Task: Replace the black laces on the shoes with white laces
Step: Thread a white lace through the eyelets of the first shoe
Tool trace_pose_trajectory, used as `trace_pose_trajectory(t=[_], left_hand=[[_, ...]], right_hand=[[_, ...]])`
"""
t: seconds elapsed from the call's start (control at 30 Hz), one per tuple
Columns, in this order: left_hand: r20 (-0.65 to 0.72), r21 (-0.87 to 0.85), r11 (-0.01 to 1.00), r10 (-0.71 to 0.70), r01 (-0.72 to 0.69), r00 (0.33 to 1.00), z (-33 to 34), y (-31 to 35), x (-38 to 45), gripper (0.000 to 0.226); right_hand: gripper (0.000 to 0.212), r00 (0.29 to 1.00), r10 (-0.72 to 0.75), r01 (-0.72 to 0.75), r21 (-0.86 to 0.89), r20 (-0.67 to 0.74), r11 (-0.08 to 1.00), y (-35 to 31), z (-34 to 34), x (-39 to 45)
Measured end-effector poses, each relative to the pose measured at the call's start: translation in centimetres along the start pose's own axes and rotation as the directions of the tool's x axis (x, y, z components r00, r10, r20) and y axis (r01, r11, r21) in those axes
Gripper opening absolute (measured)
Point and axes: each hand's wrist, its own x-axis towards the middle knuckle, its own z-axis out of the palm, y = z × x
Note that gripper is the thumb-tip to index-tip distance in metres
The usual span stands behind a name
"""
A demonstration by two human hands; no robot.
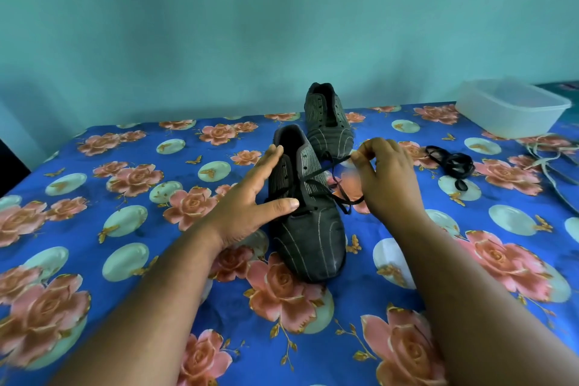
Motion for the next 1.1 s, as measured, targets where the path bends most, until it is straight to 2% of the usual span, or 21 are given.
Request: trace_pose_trajectory(t=[0.1,0.2,0.27,0.33,0.47,0.53,0.63,0.67,0.77,0.83,0.87,0.97,1.03,1.1], left_hand=[[0.005,0.000,1.000,0.005,-0.005,1.000,-0.1,-0.1,0.0,0.095],[0.004,0.014,1.000,0.004,-0.004,1.000,-0.1,-0.1,0.0,0.095],[0.003,0.015,1.000,0.001,-0.001,1.000,-0.1,-0.1,0.0,0.095],[0.006,0.011,1.000,0.004,-0.005,1.000,-0.1,-0.2,0.0,0.095],[0.007,0.008,1.000,0.000,0.000,1.000,-0.1,-0.1,0.0,0.095],[0.006,0.018,1.000,-0.002,0.002,1.000,-0.1,0.0,0.0,0.095],[0.007,0.029,1.000,0.001,-0.001,1.000,-0.1,-0.1,0.0,0.095],[0.008,0.033,0.999,0.001,-0.001,1.000,-0.2,-0.2,0.0,0.095],[0.012,0.029,1.000,0.002,-0.003,1.000,-0.1,-0.2,0.1,0.095],[0.015,0.020,1.000,0.005,-0.005,1.000,-0.1,-0.1,0.1,0.096],[0.015,0.020,1.000,0.007,-0.008,1.000,-0.1,-0.1,0.0,0.096],[0.016,0.026,1.000,0.006,-0.006,1.000,-0.1,-0.2,0.1,0.096],[0.014,0.025,1.000,0.003,-0.003,1.000,-0.1,0.0,0.0,0.096],[0.007,0.033,0.999,0.001,-0.001,1.000,-0.1,0.1,-0.1,0.096]], right_hand=[[0.016,0.999,-0.045,0.045,-0.002,0.023,0.999,-0.2,0.2,-0.4],[0.032,0.969,-0.232,0.221,0.118,0.084,0.968,-1.5,0.5,-1.2],[0.038,0.925,-0.345,0.326,0.135,0.158,0.936,-1.9,0.9,-1.6],[0.032,0.898,-0.394,0.373,0.138,0.196,0.918,-2.1,1.3,-1.9],[0.011,0.877,-0.453,0.424,0.182,0.161,0.887,-2.1,1.2,-1.6],[0.006,0.905,-0.403,0.351,0.295,0.134,0.888,-2.4,0.5,-1.5],[0.009,0.977,-0.191,0.109,0.564,0.090,0.818,-3.2,-0.7,-1.5],[0.009,0.991,-0.122,0.062,0.598,0.061,0.799,-3.3,-1.0,-1.4],[0.015,0.999,-0.035,0.026,0.550,0.005,0.835,-2.6,-0.7,-0.9],[0.005,1.000,-0.018,0.013,0.455,0.007,0.890,-2.0,0.1,-0.8],[0.009,0.999,-0.036,0.024,0.387,0.023,0.922,-1.9,0.3,-0.9],[0.035,0.974,-0.208,0.179,0.266,0.086,0.947,-1.9,0.8,-1.4],[0.030,0.931,-0.344,0.315,0.208,0.122,0.926,-2.3,1.0,-1.7],[0.019,0.899,-0.409,0.386,0.160,0.152,0.908,-2.4,1.3,-1.9]])
